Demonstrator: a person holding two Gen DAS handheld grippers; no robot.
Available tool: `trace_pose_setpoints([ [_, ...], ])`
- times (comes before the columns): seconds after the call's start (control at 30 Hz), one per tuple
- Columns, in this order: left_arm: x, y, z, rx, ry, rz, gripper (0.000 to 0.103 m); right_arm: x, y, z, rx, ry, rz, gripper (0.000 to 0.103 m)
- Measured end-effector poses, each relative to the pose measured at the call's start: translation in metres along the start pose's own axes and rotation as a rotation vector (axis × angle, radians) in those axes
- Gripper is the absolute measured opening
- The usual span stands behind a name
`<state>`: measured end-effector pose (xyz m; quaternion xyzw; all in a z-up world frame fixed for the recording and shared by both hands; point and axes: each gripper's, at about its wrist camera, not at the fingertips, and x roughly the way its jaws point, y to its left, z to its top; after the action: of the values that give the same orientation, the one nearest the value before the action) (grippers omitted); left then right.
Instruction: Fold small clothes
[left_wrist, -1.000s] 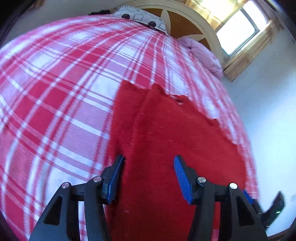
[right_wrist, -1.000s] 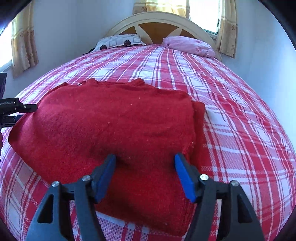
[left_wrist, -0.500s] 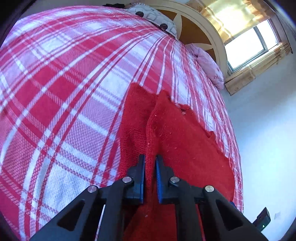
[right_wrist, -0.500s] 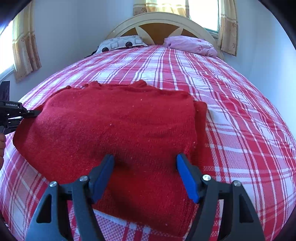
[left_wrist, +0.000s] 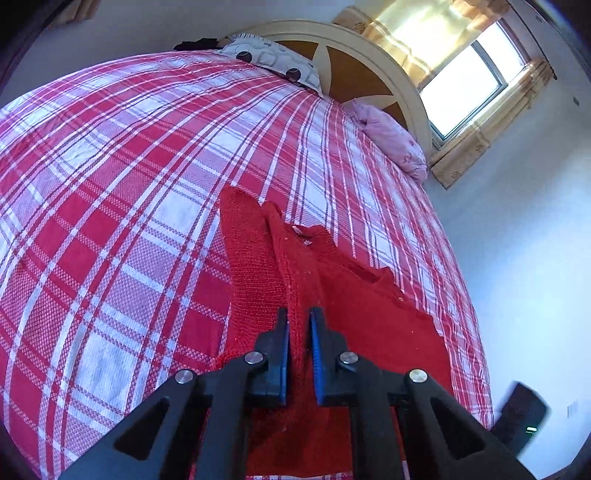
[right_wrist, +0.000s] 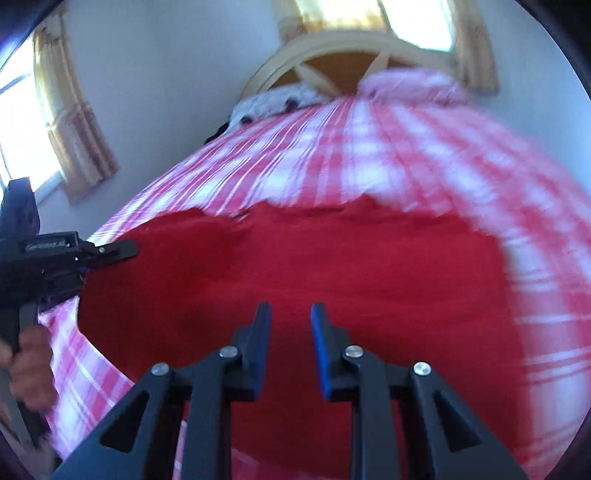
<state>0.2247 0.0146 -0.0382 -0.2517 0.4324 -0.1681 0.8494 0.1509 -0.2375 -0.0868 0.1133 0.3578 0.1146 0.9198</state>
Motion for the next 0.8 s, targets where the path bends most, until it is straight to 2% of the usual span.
trace_pose_setpoints([
  [0.07, 0.001, 0.002, 0.003, -0.011, 0.000, 0.008, 0.010, 0.031, 0.002, -0.007, 0.017, 0.090, 0.040, 0.025],
  [0.13, 0.002, -0.002, 0.005, 0.005, 0.001, 0.012, 0.010, 0.025, 0.002, -0.006, 0.026, 0.064, 0.057, 0.029],
  [0.2, 0.002, -0.011, 0.006, 0.032, -0.003, 0.014, 0.010, 0.011, -0.006, -0.002, 0.062, 0.045, 0.103, 0.045],
  [0.23, 0.002, -0.020, 0.006, 0.050, -0.007, 0.008, 0.010, -0.003, -0.016, 0.001, 0.098, 0.002, 0.115, 0.061],
  [0.3, 0.004, -0.037, 0.006, 0.082, -0.015, -0.004, 0.009, -0.024, -0.031, 0.004, 0.139, -0.067, 0.119, 0.079],
  [0.33, 0.005, -0.046, 0.005, 0.101, -0.017, -0.006, 0.009, -0.034, -0.041, 0.007, 0.160, -0.093, 0.124, 0.082],
  [0.43, 0.009, -0.076, 0.001, 0.157, -0.019, -0.015, 0.009, -0.059, -0.065, 0.013, 0.198, -0.126, 0.112, 0.082],
  [0.53, 0.015, -0.105, -0.005, 0.207, -0.020, -0.024, 0.009, -0.082, -0.092, 0.015, 0.198, -0.168, 0.037, 0.082],
  [0.57, 0.017, -0.117, -0.008, 0.232, -0.024, -0.029, 0.005, -0.084, -0.096, 0.015, 0.198, -0.172, 0.017, 0.082],
  [0.7, 0.033, -0.171, -0.034, 0.342, -0.004, -0.071, 0.005, -0.104, -0.134, 0.004, 0.267, -0.191, -0.043, 0.082],
  [0.8, 0.064, -0.212, -0.071, 0.433, 0.058, -0.095, 0.005, -0.114, -0.155, -0.005, 0.309, -0.199, -0.071, 0.082],
])
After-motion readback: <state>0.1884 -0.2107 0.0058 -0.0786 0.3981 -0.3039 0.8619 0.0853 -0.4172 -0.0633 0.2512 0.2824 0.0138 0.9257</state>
